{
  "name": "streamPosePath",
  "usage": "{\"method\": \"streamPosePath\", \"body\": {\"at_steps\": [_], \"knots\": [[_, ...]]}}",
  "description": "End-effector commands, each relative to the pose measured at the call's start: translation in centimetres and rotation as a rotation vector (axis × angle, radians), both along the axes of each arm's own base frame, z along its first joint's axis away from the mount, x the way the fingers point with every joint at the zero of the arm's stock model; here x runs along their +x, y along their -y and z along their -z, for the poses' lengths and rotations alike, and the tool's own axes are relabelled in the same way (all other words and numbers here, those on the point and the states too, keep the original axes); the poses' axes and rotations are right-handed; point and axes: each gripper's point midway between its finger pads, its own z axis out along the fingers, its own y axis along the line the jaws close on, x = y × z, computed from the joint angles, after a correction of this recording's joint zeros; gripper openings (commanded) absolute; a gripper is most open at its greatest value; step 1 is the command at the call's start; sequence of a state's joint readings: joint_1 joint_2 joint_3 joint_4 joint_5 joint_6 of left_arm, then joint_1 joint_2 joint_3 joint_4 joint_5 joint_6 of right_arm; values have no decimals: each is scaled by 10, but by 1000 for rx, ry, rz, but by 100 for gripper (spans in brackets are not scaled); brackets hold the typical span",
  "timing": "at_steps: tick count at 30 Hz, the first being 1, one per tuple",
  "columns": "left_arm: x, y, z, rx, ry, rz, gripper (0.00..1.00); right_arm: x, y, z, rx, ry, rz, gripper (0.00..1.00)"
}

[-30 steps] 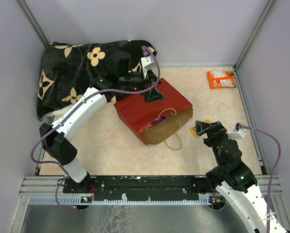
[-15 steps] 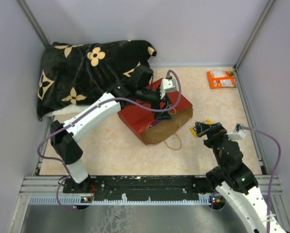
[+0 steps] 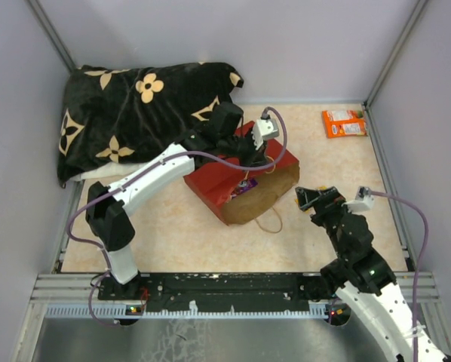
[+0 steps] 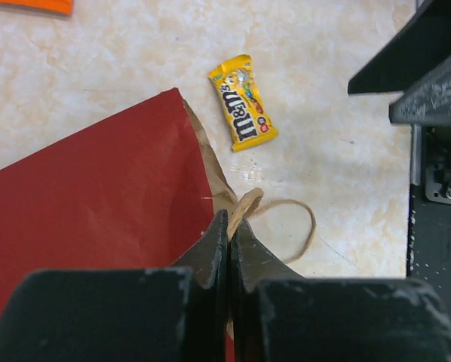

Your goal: Take the snacks out of the paper bag

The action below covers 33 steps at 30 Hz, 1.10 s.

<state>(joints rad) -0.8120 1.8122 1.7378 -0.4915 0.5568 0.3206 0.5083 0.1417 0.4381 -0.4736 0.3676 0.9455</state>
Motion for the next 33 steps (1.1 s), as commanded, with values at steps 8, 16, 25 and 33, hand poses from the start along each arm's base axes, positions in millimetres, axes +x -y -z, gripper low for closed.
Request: {"method": "streamPosePath", "body": {"at_steps": [8,16,25,33], "knots": [[18,-18,-39,-216,83,-355,0,26,-66,28,360,19,-181,82],[42,-43,-43,-223,134,-567,0,36,-104,41,316,-20,-176,81],[45,-54,-46,-206,173,-620,0,94,-113,48,336,-17,2,77],[42,-52,-49,-219,162,-611,0,139,-99,53,435,-15,73,70]]}}
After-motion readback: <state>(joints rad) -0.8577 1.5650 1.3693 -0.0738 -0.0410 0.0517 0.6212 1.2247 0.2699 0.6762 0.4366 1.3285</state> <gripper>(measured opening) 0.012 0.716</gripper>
